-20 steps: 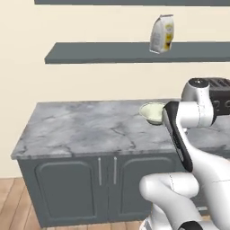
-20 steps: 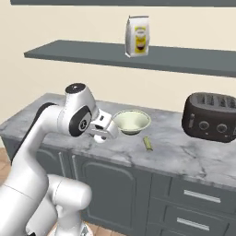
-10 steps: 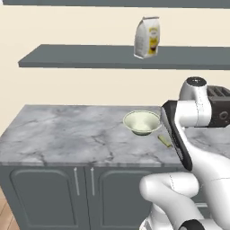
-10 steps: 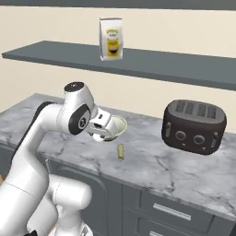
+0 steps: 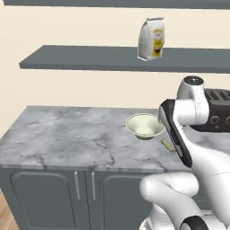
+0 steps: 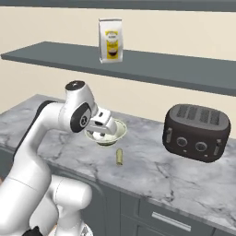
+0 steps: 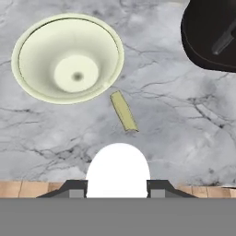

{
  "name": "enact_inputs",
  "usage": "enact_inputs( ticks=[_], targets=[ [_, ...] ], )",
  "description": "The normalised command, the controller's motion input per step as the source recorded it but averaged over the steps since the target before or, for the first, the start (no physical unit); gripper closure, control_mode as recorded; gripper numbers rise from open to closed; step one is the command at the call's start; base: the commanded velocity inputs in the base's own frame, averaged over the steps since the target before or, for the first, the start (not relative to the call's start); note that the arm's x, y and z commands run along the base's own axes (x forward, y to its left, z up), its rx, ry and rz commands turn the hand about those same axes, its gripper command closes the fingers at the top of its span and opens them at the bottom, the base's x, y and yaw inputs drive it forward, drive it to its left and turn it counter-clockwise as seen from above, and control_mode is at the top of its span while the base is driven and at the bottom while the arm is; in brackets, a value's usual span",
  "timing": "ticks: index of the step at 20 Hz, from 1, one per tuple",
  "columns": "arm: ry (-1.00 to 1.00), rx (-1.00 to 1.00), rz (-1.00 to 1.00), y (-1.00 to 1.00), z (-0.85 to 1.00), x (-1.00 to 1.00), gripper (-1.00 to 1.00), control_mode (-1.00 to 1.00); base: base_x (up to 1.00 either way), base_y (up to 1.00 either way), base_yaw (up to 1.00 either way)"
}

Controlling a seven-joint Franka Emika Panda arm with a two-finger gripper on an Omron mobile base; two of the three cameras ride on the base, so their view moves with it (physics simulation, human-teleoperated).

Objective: Pick the egg and butter from the fridge and place them by the bowl for mixing.

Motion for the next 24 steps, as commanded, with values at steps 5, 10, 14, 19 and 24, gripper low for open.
enact_inputs(
  ticks=[5, 10, 14, 19, 24],
  targets=[
    [0.00, 0.01, 0.21, -0.08, -0.22, -0.07, 1.00, -1.00, 0.00, 0.00, 0.00],
    [-0.11, -0.02, 0.28, -0.29, -0.39, -0.24, 1.00, -1.00, 0.00, 0.00, 0.00],
    [-0.04, 0.06, 0.36, -0.69, -0.49, 0.36, 1.00, -1.00, 0.00, 0.00, 0.00],
    [0.00, 0.02, 0.39, -0.60, -0.20, 0.65, 1.00, -1.00, 0.00, 0.00, 0.00],
    [-0.07, 0.00, 0.33, -0.26, -0.39, 0.56, 1.00, -1.00, 0.00, 0.00, 0.00]
  ],
)
